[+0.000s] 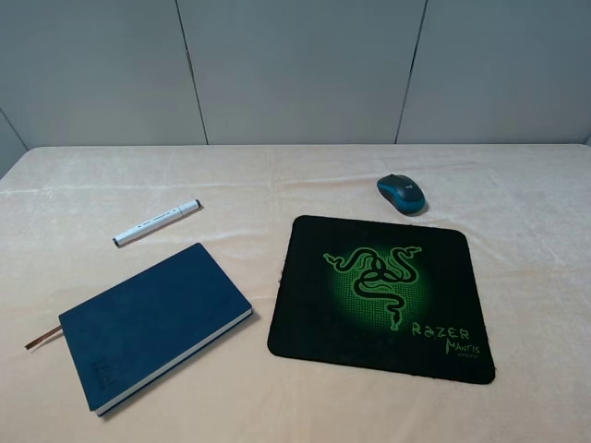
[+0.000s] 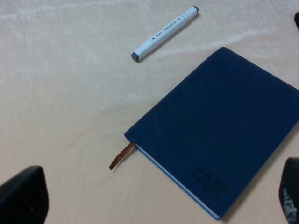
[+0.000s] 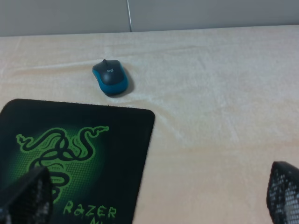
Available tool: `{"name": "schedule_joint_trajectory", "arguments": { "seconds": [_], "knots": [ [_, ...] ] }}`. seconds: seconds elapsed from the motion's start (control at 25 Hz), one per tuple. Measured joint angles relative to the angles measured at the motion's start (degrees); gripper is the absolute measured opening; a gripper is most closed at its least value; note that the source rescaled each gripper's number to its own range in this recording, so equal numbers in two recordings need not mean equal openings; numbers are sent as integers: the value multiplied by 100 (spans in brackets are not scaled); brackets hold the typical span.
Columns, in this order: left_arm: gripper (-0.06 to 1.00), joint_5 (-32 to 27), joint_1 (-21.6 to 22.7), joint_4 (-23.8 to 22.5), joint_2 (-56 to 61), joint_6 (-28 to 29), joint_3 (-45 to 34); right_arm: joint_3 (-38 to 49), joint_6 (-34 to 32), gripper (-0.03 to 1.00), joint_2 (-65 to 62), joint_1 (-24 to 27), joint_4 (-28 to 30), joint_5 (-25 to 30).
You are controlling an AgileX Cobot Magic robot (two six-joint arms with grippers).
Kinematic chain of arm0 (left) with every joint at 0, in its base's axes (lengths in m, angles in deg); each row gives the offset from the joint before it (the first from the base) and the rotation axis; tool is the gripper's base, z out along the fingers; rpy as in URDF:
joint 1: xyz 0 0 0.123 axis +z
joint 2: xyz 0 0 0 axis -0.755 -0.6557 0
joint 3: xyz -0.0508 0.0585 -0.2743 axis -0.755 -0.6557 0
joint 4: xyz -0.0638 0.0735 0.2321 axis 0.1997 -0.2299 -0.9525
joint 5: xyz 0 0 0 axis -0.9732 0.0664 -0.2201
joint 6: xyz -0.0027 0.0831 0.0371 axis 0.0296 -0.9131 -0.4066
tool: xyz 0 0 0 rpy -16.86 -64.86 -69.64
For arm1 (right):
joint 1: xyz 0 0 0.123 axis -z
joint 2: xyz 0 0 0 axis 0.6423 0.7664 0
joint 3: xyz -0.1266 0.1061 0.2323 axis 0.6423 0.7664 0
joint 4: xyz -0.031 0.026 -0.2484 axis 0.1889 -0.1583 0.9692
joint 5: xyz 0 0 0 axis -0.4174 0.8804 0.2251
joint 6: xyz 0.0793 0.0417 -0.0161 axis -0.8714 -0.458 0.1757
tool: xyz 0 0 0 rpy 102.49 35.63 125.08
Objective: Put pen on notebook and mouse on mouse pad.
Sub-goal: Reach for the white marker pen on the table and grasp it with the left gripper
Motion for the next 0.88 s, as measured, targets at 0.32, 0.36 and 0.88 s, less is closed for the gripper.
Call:
{"name": "schedule_joint_trajectory", "arguments": {
  "seconds": [0.32,0.36,0.88],
  "knots": [
    [98,0,0,0,0,0,0,0,0,100,0,0,0,0],
    [98,0,0,0,0,0,0,0,0,100,0,0,0,0],
    [98,0,0,0,0,6,0,0,0,100,0,0,0,0]
  ]
}}
